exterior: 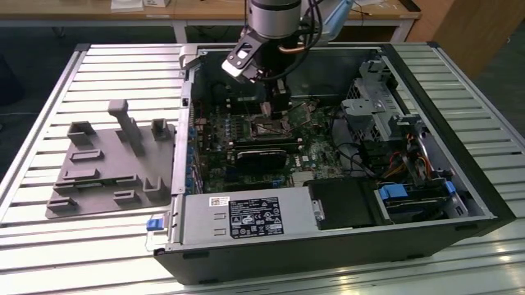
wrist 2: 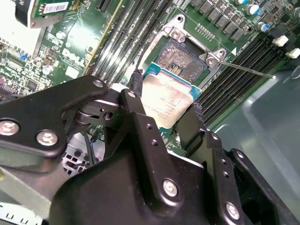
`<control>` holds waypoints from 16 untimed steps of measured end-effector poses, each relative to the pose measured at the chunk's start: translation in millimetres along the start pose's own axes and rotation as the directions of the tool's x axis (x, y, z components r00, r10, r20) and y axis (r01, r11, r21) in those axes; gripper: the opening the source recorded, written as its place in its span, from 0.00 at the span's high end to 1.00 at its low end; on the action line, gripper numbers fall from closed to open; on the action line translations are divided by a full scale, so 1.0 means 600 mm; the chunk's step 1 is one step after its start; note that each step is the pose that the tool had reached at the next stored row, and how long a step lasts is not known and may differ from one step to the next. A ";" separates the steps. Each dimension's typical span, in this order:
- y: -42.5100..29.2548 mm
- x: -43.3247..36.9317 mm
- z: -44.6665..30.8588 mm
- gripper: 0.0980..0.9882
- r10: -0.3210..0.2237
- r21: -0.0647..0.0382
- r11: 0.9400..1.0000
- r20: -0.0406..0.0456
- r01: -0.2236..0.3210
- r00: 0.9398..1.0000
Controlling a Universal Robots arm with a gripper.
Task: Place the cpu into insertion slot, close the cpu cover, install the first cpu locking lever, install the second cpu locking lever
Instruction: 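Place the cpu into insertion slot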
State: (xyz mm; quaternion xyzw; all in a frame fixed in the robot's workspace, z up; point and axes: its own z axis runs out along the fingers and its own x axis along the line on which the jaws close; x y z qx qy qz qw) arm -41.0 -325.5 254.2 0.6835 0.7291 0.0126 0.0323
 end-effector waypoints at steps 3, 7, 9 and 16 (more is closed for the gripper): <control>-0.001 0.002 0.004 0.50 0.003 0.000 1.000 0.000 -0.003 1.000; -0.002 0.003 0.011 0.50 0.009 0.000 1.000 0.001 -0.009 1.000; -0.002 0.003 0.015 0.50 0.014 0.001 1.000 0.001 -0.014 1.000; -0.004 0.004 0.027 0.50 0.026 0.000 1.000 0.002 -0.026 1.000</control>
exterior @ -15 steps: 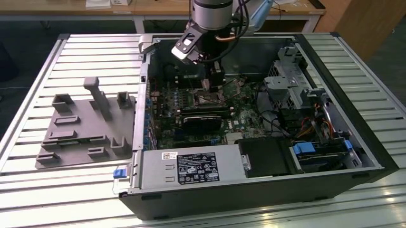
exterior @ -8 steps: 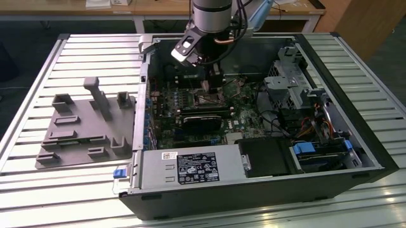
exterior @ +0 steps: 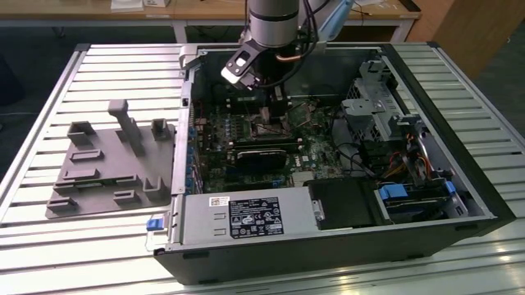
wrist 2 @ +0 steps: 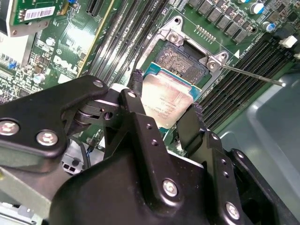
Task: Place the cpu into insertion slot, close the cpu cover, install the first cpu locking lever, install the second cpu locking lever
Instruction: 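Place the cpu into insertion slot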
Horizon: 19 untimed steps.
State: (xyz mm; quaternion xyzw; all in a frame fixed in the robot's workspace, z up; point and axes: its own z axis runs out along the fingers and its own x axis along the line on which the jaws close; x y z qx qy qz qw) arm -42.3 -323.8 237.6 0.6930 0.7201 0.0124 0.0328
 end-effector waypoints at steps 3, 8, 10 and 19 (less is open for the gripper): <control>-0.001 0.000 0.006 0.50 0.001 -0.003 1.000 0.000 -0.001 1.000; -0.004 0.001 0.017 0.50 0.001 -0.005 1.000 0.000 -0.001 1.000; -0.004 0.002 0.020 0.50 0.001 -0.005 1.000 0.000 -0.001 1.000; -0.006 0.005 0.033 0.50 0.007 -0.005 1.000 0.001 -0.007 1.000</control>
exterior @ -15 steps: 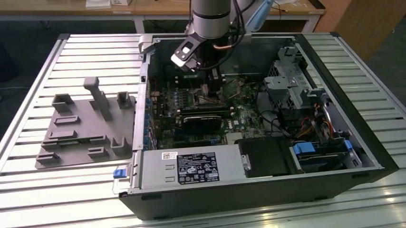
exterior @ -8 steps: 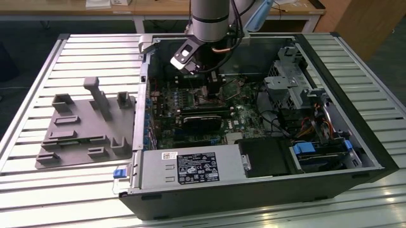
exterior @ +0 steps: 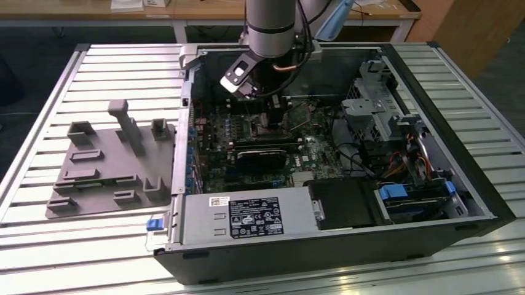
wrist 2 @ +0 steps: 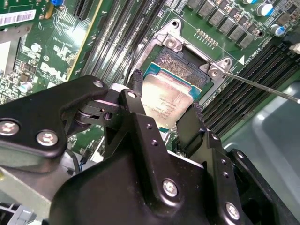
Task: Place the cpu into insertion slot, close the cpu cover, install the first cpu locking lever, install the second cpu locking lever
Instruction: 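Place the cpu into insertion slot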
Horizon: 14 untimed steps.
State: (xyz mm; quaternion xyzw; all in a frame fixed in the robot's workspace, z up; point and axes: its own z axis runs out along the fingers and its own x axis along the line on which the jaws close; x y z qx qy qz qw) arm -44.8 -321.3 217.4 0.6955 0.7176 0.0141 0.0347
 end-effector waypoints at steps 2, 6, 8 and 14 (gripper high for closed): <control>-0.001 0.001 0.003 0.50 0.006 0.000 1.000 0.000 -0.006 1.000; -0.002 0.002 0.009 0.50 0.021 0.001 1.000 0.001 -0.021 1.000; -0.002 0.003 0.012 0.50 0.026 0.001 1.000 0.002 -0.026 1.000; -0.005 0.008 0.019 0.50 0.039 0.001 0.999 0.003 -0.039 0.999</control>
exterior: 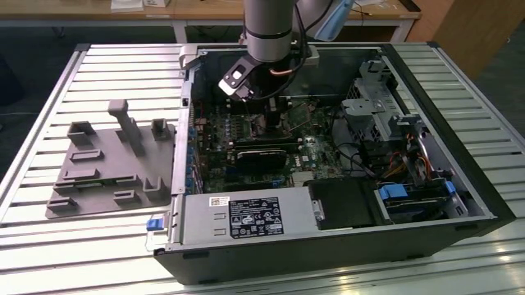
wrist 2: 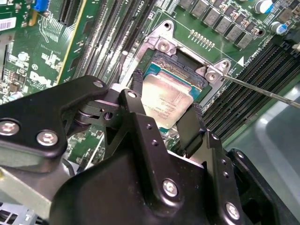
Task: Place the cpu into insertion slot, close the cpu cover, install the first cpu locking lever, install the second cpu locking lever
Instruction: 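Place the cpu into insertion slot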
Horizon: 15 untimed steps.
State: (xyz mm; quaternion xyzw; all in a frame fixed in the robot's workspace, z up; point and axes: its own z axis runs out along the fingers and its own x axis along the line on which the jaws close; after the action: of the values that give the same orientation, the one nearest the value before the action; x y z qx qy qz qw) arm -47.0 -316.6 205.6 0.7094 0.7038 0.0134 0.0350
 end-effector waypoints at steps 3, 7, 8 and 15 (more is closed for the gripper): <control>-0.001 0.002 0.004 0.50 0.006 0.000 1.000 0.000 -0.006 1.000; -0.003 0.005 0.008 0.50 0.010 0.000 1.000 0.001 -0.010 1.000; -0.003 0.006 0.010 0.50 0.011 0.000 1.000 0.001 -0.011 1.000; -0.005 0.007 0.019 0.50 0.011 0.000 1.000 0.001 -0.011 1.000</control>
State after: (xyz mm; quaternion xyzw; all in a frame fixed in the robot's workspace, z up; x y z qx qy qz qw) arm -49.1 -312.6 194.0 0.7132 0.7000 0.0132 0.0351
